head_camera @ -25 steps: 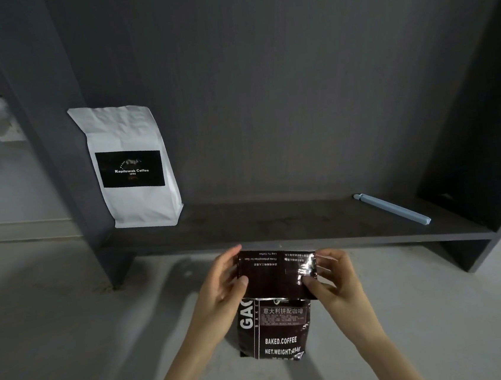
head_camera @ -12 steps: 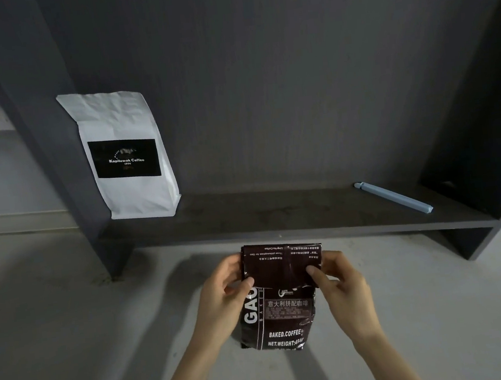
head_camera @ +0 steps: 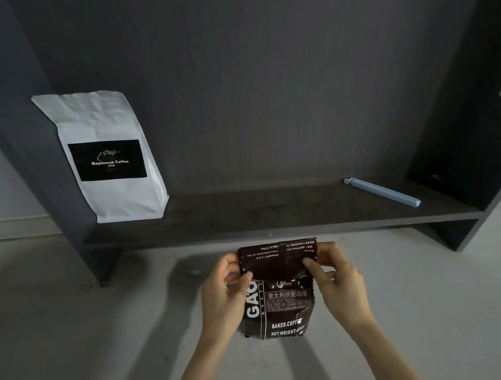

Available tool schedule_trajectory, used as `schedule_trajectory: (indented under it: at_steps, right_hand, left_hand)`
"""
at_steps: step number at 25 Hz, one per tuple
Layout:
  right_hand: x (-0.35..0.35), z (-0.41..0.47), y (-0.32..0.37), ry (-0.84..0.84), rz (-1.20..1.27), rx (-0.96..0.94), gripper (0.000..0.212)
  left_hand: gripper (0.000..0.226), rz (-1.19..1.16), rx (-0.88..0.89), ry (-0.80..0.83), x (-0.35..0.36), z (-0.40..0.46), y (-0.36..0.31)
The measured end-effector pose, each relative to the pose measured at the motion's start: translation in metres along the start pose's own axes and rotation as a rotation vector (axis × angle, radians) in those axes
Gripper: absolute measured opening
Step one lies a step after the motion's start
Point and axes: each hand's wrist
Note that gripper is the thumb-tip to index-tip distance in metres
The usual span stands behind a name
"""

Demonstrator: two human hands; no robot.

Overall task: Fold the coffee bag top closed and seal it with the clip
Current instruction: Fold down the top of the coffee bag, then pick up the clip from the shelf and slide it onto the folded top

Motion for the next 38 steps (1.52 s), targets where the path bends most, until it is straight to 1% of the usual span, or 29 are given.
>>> schedule_trajectory:
  at_steps: [3, 5, 8, 11, 13, 15, 18, 20, 23, 24, 26, 28, 31, 33, 38]
  right_hand:
    - [0.000, 0.002, -0.002, 0.020, 0.004, -0.018, 0.015]
    - [-0.001, 0.004, -0.004, 0.051, 0.028, 0.012, 0.015]
    - [-0.007, 0.007, -0.006, 0.158, 0.087, 0.060, 0.019]
    - [-0.019, 0.015, -0.005, 0.254, 0.113, 0.057, 0.024]
    - [-0.030, 0.028, -0.003, 0.215, 0.046, 0.048, 0.022]
    - [-0.044, 0.047, -0.002, 0.107, -0.027, 0.027, 0.021]
    - [-0.066, 0.083, -0.002, -0.032, -0.243, -0.039, 0.026]
    - [-0.077, 0.109, -0.007, -0.087, -0.396, -0.078, 0.032]
    - [-0.084, 0.146, -0.023, -0.077, -0.598, -0.141, 0.044]
    - [-0.085, 0.157, -0.031, -0.059, -0.657, -0.132, 0.048]
    - [-0.087, 0.171, -0.044, -0.019, -0.730, -0.035, 0.053]
    - [-0.089, 0.173, -0.052, 0.039, -0.771, 0.049, 0.051]
    - [-0.092, 0.168, -0.056, 0.042, -0.846, 0.017, 0.043]
    - [-0.092, 0.166, -0.053, 0.012, -0.837, -0.004, 0.039]
    - [-0.090, 0.163, -0.049, 0.004, -0.750, -0.007, 0.032]
  left_hand:
    - [0.031, -0.004, -0.017, 0.008, 0.000, 0.001, 0.002]
    - [0.031, -0.026, -0.038, 0.016, 0.000, 0.002, 0.002]
    - [0.032, -0.046, -0.059, 0.001, 0.000, 0.002, 0.000]
    - [0.031, -0.049, -0.052, -0.007, 0.002, 0.002, -0.002]
    - [0.028, -0.043, -0.052, -0.018, 0.002, 0.004, -0.003]
    - [0.026, -0.029, -0.048, -0.027, 0.002, 0.006, -0.003]
    - [0.026, 0.008, -0.056, -0.024, 0.004, 0.007, -0.004]
    - [0.026, 0.017, -0.059, -0.026, 0.005, 0.008, -0.006]
    - [0.029, 0.038, -0.076, -0.022, 0.006, 0.010, -0.010]
    - [0.031, 0.046, -0.086, -0.024, 0.006, 0.011, -0.011]
    - [0.034, 0.051, -0.096, -0.032, 0.007, 0.012, -0.012]
    - [0.034, 0.057, -0.098, -0.037, 0.007, 0.012, -0.012]
    - [0.030, 0.075, -0.100, -0.048, 0.008, 0.012, -0.009]
    - [0.029, 0.084, -0.100, -0.058, 0.008, 0.013, -0.007]
    - [0.029, 0.090, -0.098, -0.059, 0.009, 0.009, -0.012]
Point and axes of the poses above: each hand's wrist, its own z-axis towards the middle knuckle, its own x-axis out of the palm, y = z × x, and after that the axes turned 10 degrees about -y, right-handed
